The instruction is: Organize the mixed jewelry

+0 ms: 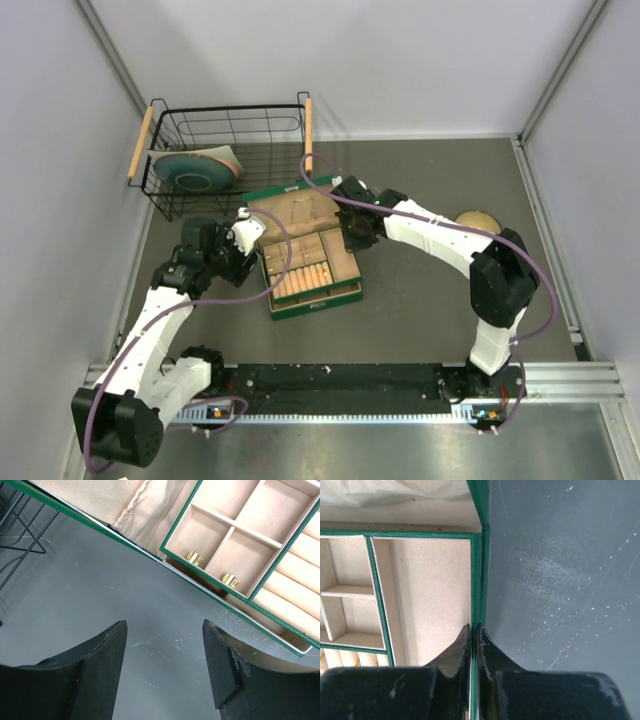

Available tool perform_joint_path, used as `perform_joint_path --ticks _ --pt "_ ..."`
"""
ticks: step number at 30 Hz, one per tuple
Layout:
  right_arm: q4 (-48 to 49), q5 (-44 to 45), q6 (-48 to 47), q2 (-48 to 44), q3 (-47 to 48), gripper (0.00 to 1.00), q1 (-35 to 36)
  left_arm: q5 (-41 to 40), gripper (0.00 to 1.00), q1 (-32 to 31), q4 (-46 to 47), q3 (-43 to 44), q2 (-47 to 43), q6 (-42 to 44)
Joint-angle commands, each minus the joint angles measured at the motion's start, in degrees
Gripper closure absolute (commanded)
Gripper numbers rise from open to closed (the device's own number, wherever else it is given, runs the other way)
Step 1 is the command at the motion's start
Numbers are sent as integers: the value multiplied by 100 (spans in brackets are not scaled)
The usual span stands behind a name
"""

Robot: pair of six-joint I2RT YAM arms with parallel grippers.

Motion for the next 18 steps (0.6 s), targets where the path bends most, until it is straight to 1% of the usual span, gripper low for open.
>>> perform_joint_path --ticks 1,18 --pt "189 10 189 40 380 100 159 48 32 22 184 122 -87 -53" --pt "215 142 216 260 415 100 247 145 32 22 237 -62 -140 -44"
